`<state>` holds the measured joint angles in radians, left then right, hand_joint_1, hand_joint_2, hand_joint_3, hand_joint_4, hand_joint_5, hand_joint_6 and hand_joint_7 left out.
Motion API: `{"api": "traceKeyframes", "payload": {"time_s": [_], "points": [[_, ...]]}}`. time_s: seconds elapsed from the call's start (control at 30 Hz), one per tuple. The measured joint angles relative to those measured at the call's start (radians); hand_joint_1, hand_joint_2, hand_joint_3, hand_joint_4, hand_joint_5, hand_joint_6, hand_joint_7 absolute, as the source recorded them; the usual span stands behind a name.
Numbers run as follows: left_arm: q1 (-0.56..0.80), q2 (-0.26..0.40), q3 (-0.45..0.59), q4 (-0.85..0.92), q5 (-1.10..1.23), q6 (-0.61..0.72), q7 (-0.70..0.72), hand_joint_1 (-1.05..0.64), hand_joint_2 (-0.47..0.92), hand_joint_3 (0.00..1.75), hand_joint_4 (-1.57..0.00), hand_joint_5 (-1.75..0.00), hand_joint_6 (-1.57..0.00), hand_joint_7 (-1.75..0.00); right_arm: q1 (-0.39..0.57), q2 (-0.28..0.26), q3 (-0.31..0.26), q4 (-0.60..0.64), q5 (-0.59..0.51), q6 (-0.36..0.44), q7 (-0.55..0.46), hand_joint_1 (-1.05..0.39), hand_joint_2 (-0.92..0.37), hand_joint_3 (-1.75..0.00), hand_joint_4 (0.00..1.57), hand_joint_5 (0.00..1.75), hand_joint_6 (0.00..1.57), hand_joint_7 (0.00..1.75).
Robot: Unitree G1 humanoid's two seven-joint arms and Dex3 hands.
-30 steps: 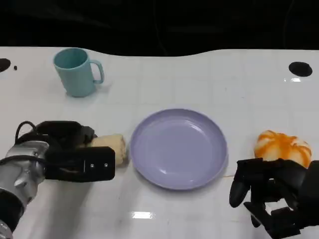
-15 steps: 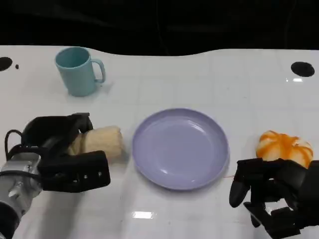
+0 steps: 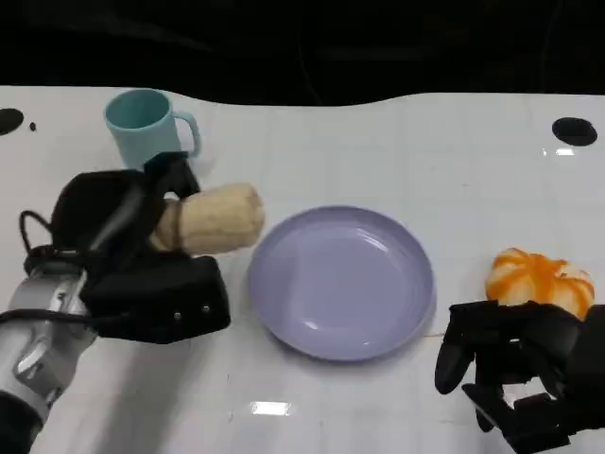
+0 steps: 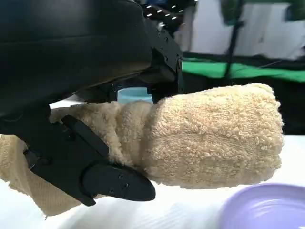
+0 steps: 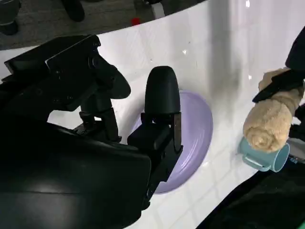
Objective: Grasp the towel on the left side of the plate with the left hand and place it into the plate.
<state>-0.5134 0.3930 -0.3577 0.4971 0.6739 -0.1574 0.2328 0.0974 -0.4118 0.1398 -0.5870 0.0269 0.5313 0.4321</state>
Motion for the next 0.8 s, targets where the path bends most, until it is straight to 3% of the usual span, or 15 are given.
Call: {"api": "traceKeyframes", "payload": {"time_s": [0.1, 0.17, 0.23, 0.4, 0.63, 0.73, 0.8], "points": [[0.000, -0.020, -0.011, -0.046, 0.000, -0.015, -0.018, -0.22, 0.55, 0.89, -0.88, -1.75, -0.64, -1.72, 0.000, 0.000, 0.000, 0.000, 0.000, 0.000, 0.000, 0.05, -0.58, -1.09, 0.70, 1.69, 0.70, 1.43], [-0.001, -0.039, -0.023, -0.065, 0.001, -0.019, -0.031, -0.22, 0.52, 0.96, -0.88, -1.75, -0.70, -1.55, 0.000, 0.000, 0.001, 0.000, 0.000, 0.000, 0.000, 0.05, -0.58, -1.09, 0.70, 1.68, 0.70, 1.43], [-0.004, -0.064, -0.038, -0.078, 0.003, -0.019, -0.052, -0.21, 0.47, 1.03, -0.89, -1.75, -0.66, -1.66, 0.000, 0.000, 0.002, 0.000, -0.001, 0.000, 0.000, 0.05, -0.58, -1.08, 0.70, 1.68, 0.70, 1.42], [-0.024, -0.125, -0.076, -0.091, 0.026, -0.006, -0.097, -0.21, 0.46, 1.04, -0.88, -1.75, -0.62, -1.74, -0.001, 0.000, 0.009, -0.001, -0.002, 0.001, -0.001, 0.05, -0.58, -1.08, 0.70, 1.68, 0.69, 1.42], [-0.051, -0.183, -0.126, -0.085, 0.046, 0.002, -0.157, -0.22, 0.50, 0.95, -0.89, -1.75, -0.66, -1.68, -0.002, 0.000, 0.013, -0.007, -0.002, 0.004, -0.002, 0.05, -0.58, -1.07, 0.70, 1.68, 0.69, 1.42], [-0.058, -0.197, -0.146, -0.075, 0.058, 0.006, -0.182, -0.21, 0.54, 0.89, -0.87, -1.75, -0.72, -1.46, -0.003, 0.000, 0.014, -0.009, -0.002, 0.006, -0.002, 0.04, -0.58, -1.08, 0.70, 1.68, 0.69, 1.42], [-0.059, -0.210, -0.158, -0.072, 0.063, 0.011, -0.203, -0.22, 0.64, 0.61, -0.78, -1.70, -0.84, -1.01, -0.005, 0.000, 0.015, -0.010, -0.002, 0.006, -0.002, 0.04, -0.57, -1.08, 0.69, 1.68, 0.69, 1.42]]}}
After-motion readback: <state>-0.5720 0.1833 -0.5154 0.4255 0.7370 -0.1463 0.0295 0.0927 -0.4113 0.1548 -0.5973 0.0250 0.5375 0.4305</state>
